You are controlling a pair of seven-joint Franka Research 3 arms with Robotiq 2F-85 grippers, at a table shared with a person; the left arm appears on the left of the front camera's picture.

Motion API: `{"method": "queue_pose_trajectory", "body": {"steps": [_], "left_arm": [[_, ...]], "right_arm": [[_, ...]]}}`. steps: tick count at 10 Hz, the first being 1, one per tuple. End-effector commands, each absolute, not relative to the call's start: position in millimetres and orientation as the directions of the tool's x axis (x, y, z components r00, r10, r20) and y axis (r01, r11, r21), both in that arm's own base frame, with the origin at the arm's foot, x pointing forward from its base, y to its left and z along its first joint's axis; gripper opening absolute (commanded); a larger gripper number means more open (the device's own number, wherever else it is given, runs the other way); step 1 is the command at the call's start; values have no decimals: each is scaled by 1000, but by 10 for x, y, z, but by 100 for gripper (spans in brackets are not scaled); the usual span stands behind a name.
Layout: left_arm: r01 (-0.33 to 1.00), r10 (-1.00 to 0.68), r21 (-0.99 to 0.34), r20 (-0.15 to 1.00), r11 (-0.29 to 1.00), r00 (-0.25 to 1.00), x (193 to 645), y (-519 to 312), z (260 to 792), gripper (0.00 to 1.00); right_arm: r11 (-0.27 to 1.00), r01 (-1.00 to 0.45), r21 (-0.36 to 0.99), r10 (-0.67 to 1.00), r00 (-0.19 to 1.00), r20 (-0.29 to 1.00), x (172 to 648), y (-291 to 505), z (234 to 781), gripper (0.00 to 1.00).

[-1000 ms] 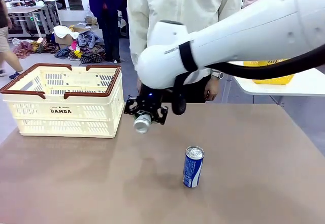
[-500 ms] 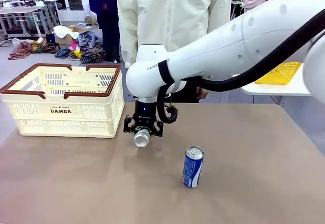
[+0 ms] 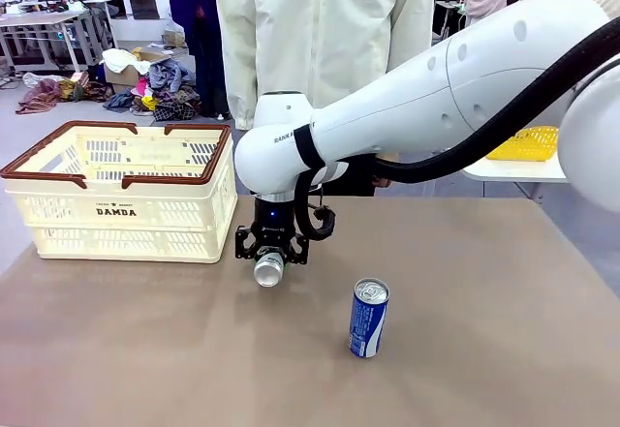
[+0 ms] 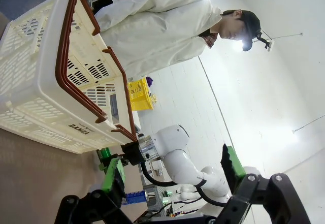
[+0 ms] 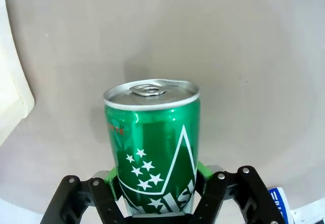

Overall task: Place the drinks into the Shopping basket.
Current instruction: Pick up one drink and place it into the Shopping basket.

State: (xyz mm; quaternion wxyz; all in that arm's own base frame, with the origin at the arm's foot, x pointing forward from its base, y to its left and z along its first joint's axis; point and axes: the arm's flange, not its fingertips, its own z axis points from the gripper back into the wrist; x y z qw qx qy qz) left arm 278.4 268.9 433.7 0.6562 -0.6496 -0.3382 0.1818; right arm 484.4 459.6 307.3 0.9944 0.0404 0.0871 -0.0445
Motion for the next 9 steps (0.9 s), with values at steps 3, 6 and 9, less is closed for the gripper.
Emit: {"method": "queue_pose_trajectory", "body": {"steps": [3,6,9], "left_arm": [[196,672,-977,198,80,713,2760,2688,4373,100],[196,672,-977,198,80,713,2760,2688,4373,100],[196,672,-977,198,80,713,2760,2688,4373,100]], "right_arm": [[993,77,92,-60,983,-171,4811,4526,3166,100],[992,67,107,-49,985,-168,4786,4511,3211,100],[989,76,126,-57,987,-149,4726,4422,3381,100]]}}
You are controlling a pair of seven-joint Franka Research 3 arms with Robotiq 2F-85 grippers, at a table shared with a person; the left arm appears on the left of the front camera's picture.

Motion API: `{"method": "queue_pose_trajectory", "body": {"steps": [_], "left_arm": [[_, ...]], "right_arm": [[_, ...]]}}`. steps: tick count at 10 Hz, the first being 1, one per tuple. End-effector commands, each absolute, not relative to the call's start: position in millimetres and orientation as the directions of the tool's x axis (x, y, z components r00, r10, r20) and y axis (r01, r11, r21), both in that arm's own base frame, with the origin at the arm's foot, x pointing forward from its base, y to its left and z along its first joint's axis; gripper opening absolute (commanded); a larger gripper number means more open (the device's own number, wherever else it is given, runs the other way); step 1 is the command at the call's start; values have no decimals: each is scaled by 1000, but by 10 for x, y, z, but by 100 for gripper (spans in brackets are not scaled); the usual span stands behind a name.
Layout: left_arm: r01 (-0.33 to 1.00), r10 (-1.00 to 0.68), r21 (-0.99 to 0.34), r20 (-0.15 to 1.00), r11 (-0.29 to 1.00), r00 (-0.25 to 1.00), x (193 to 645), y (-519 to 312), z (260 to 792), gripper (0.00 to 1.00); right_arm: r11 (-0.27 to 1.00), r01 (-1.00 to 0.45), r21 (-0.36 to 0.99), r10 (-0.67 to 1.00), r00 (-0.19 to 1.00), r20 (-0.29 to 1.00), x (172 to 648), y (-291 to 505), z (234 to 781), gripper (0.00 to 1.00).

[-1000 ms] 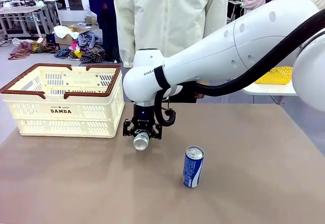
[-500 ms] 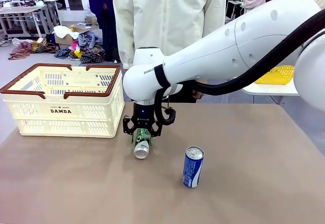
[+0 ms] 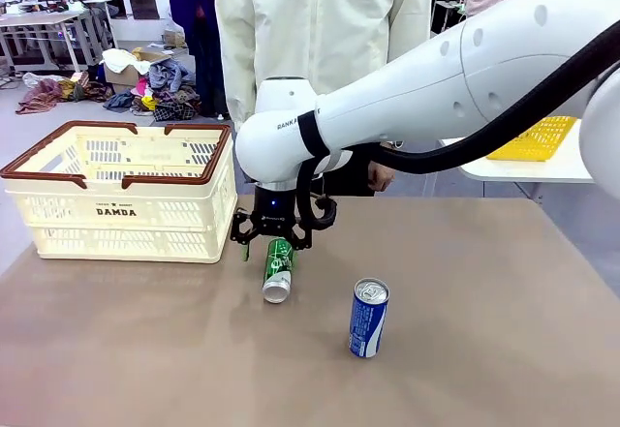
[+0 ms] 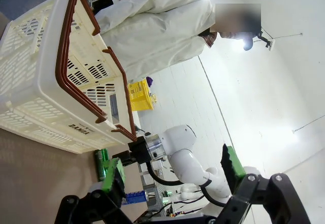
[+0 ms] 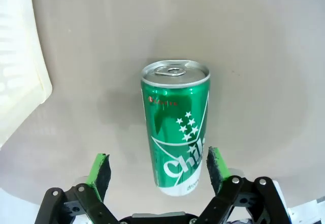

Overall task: Place the drinks into the Shopping basket.
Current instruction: Pick up one drink and place it into the Shopping basket.

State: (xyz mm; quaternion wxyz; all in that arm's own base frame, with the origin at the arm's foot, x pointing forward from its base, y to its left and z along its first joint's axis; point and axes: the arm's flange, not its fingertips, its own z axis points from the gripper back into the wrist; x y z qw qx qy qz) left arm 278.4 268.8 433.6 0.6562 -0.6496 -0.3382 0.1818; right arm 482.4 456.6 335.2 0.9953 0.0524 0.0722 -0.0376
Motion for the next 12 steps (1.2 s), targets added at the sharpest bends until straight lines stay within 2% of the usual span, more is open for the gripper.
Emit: {"method": "queue_pose_trajectory", "body": {"steps": [1,4,6,7,8,10,12], "left_arm": [[196,672,-977,198,80,713,2760,2688,4373,100],[196,672,-977,198,80,713,2760,2688,4373,100],[196,672,-977,198,80,713,2760,2688,4373,100],[196,672,-977,198,80,713,2760,2688,4373,100],[196,672,-977,198,80,713,2760,2688,4373,100],[196,672,-977,198,80,713,2760,2688,4373,100],[196,672,-977,198,80,713,2760,2688,4373,100]], "right_arm": [[989,83,126,-64,987,-148,4689,4378,3433,100],[979,39,200,-12,991,-134,4463,3947,3958,100],[915,-89,393,147,982,-118,4212,3030,4586,100],[849,-83,522,154,983,-95,4113,2476,4774,100],[751,-88,655,169,984,-61,4009,1935,4834,100],[454,-150,878,145,985,93,3686,932,4771,100],[116,-266,957,56,964,261,3266,215,4561,100]]}}
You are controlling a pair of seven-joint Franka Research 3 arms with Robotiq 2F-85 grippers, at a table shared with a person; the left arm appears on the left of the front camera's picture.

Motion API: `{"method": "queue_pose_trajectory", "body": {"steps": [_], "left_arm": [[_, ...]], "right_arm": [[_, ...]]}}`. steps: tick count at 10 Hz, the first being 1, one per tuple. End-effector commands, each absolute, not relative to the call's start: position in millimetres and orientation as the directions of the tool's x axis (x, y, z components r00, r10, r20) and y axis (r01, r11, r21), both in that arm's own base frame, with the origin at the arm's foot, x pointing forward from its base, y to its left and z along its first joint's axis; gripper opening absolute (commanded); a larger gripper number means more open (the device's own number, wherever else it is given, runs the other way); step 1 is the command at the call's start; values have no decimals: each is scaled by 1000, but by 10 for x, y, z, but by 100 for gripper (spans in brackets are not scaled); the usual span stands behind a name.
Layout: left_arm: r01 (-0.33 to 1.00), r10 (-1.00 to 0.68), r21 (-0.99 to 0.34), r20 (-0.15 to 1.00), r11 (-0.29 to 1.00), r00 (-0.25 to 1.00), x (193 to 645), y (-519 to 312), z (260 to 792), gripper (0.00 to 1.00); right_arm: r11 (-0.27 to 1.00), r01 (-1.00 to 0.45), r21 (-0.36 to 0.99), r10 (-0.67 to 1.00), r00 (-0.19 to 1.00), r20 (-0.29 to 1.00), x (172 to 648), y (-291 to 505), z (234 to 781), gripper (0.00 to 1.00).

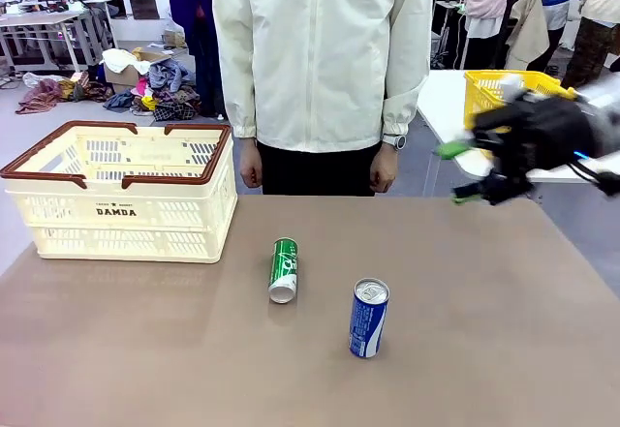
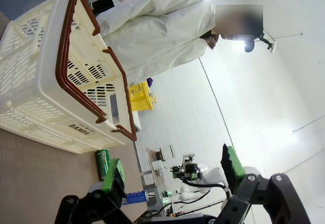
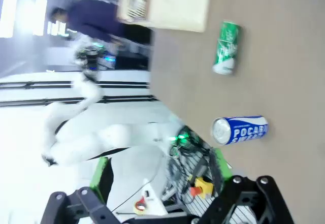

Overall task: Place the drinks into the Shopping basket.
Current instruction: Pick up one drink and place it into the Shopping basket.

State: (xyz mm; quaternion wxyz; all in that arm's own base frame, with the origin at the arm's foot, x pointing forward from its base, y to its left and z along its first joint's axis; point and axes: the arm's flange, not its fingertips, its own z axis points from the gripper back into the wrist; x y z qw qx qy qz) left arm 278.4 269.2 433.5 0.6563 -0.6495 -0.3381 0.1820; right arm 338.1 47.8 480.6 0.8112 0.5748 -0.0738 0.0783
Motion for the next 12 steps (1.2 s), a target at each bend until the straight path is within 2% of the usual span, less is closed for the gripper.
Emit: {"method": "queue_pose_trajectory", "body": {"steps": [1,3,6,7,8,12], "left_arm": [[196,672,-977,198,80,713,2760,2688,4373,100],[196,672,-977,198,80,713,2760,2688,4373,100],[196,672,-977,198,80,713,2760,2688,4373,100],[196,672,-977,198,80,713,2760,2688,4373,100],[196,672,-977,198,80,713,2760,2688,4373,100],[196,672,-977,198,80,713,2760,2688,4373,100]], "right_arm": [[22,-328,945,0,945,328,3005,-44,4425,100],[-70,-401,913,-121,912,391,2529,-428,4137,100],[21,-368,930,-132,921,367,2260,-567,3775,100],[95,-345,934,-36,936,349,2317,-417,3656,100],[-43,-367,929,-158,921,357,2852,-1188,4122,100],[-43,-367,929,-158,921,357,2852,-1188,4122,100]]}}
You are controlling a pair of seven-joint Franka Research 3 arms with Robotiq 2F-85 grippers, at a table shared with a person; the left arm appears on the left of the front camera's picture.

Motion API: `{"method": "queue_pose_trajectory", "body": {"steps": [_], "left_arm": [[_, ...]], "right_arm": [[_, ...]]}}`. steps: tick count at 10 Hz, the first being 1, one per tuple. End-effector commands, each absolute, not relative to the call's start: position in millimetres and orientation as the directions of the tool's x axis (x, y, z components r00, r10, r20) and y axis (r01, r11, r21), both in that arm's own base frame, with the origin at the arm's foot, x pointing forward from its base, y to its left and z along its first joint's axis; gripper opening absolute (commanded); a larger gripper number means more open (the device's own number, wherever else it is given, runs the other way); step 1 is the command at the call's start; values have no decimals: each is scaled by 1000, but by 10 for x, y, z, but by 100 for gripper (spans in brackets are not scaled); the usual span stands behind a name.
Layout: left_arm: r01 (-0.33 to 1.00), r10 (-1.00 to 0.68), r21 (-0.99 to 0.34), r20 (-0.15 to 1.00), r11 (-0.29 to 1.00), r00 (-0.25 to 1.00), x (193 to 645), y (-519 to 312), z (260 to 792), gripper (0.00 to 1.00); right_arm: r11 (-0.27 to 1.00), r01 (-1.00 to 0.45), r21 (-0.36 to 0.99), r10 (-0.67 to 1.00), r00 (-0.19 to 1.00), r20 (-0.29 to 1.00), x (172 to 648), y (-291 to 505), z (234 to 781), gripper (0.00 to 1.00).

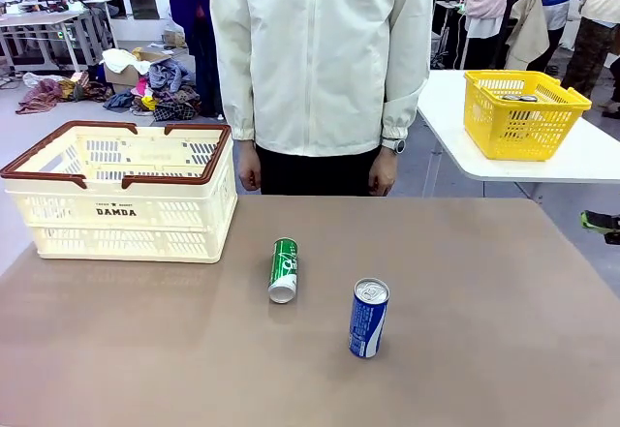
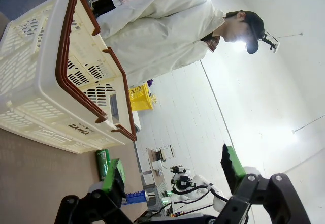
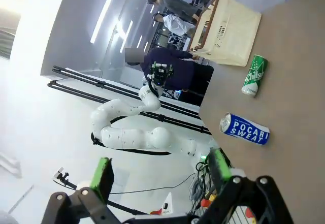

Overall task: Place the drinks into the Shopping basket.
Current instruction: Pick up one drink and place it into the Shopping basket.

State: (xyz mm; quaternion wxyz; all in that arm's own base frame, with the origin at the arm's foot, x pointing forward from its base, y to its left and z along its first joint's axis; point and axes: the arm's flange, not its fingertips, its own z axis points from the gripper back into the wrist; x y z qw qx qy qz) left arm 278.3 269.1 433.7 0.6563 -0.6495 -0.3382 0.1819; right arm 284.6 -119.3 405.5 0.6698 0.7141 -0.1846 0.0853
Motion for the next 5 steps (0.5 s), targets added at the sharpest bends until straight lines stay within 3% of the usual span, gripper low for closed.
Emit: {"method": "queue_pose_trajectory", "body": {"steps": [1,2,3,5], "left_arm": [[201,678,-976,208,90,705,2783,2691,4337,100],[104,727,-987,163,126,667,2734,2398,4602,100],[119,596,-981,189,154,780,2709,1940,4950,100],[99,324,-866,287,490,902,2792,687,5388,100]], "right_arm": [[-43,-367,929,-158,921,357,2852,-1188,4122,100],[-43,-367,929,-158,921,357,2852,-1188,4122,100],[-43,-367,929,-158,921,357,2852,-1188,4122,100],[-43,-367,929,-158,921,357,2852,-1188,4122,100]]}}
